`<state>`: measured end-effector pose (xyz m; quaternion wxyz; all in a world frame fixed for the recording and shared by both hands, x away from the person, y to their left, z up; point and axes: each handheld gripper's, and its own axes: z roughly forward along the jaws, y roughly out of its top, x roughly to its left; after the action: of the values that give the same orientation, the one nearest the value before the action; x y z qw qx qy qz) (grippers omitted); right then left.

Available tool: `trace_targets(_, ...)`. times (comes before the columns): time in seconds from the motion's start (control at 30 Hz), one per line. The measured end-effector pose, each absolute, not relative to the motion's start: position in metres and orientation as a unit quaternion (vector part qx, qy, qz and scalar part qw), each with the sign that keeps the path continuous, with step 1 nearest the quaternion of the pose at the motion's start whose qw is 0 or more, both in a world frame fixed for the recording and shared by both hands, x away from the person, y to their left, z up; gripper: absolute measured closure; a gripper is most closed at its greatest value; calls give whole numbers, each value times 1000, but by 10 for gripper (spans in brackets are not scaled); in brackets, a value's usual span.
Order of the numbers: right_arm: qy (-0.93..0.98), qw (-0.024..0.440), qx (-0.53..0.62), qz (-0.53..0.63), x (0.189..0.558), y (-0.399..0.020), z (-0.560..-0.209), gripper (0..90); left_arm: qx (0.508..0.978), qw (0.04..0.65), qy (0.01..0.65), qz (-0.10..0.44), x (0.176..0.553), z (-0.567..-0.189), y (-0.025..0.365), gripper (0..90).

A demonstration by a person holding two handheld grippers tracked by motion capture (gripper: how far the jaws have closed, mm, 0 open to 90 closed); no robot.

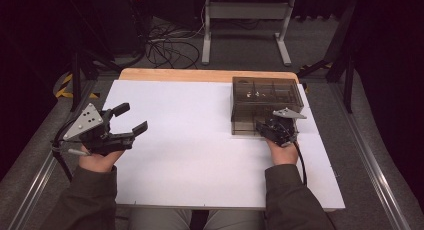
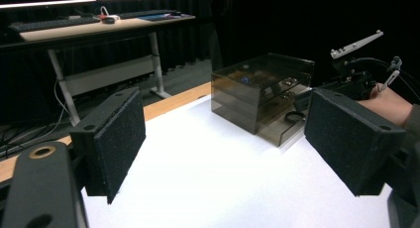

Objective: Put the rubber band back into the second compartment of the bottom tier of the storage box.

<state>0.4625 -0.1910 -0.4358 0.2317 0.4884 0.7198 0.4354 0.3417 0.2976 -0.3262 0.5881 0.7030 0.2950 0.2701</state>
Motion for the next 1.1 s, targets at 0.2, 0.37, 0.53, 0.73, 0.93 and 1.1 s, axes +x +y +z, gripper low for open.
trace_targets(0.2,722,227,475,448,459,-187,-433,478,704,587,294,271,342,-326,297,169)
trace_targets(0.37,725,222,465,458,457,-185,-430,422,703,588,294,270,341,-326,298,169)
trace_targets(0.53,722,219,458,469,455,-184,-428,373,702,589,294,272,341,-325,298,169)
trace_targets(0.73,720,216,454,478,453,-184,-425,313,703,588,294,273,341,-325,298,168)
trace_targets(0.93,719,218,451,482,450,-182,-422,244,701,590,295,271,340,-325,298,168)
trace_targets(1.1,720,216,446,485,447,-180,-419,197,701,589,293,273,340,-324,298,167)
